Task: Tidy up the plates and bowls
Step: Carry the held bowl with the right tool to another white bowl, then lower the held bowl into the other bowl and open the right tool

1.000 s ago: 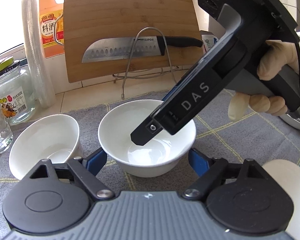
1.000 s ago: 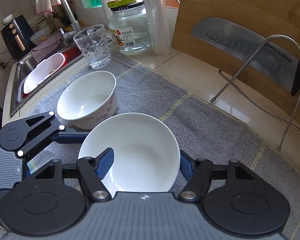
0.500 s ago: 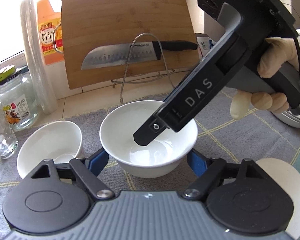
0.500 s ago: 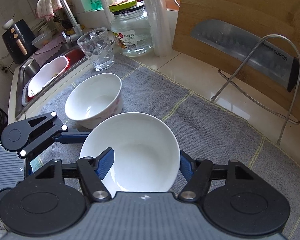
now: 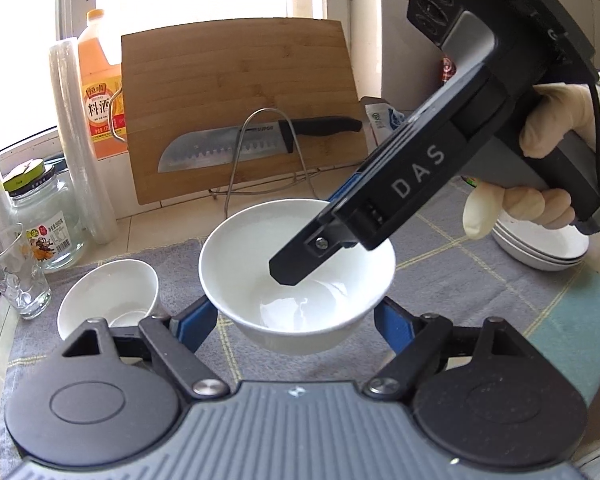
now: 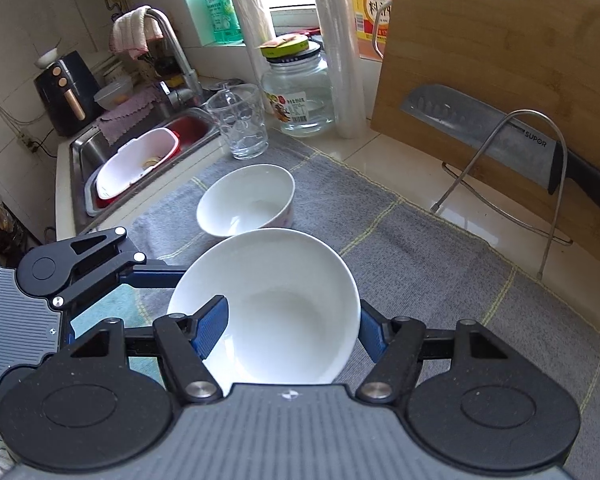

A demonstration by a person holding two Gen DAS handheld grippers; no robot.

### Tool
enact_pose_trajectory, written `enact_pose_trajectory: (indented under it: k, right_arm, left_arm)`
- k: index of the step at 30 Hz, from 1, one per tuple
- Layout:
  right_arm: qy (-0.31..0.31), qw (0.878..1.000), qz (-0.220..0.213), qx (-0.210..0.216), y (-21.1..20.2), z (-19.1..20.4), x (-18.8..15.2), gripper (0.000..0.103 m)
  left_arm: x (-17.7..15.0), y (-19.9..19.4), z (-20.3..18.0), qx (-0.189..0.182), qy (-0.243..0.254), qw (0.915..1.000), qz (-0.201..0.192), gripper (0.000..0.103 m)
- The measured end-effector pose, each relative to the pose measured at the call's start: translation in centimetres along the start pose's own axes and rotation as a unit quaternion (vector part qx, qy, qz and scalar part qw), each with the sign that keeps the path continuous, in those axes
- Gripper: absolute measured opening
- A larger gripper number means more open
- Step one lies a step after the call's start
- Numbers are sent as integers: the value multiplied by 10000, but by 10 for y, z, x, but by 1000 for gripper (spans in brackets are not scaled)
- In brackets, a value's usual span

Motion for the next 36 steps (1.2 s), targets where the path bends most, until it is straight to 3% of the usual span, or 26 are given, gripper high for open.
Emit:
enact_pose_trajectory:
  k: [19,36]
  right_arm:
    - [362,9992,3,-178,-38,19,-73,74]
    - [673,9972,131,-304,-42,15,-105,74]
  left_arm:
    - [-17,-39,-55,-582,122,9982,101,85]
    - [-28,-42,-82,-838,289,9956,292,85]
Point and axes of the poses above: each gripper's, at about its wrist camera, not at the fingertips, and y roughly the way its jaws point, z to its left, x to its top, the point moved 8 cm from there along y, roughly the way its jaws point, and after that the axes turned 7 degrees about y, right-handed, at the moved point
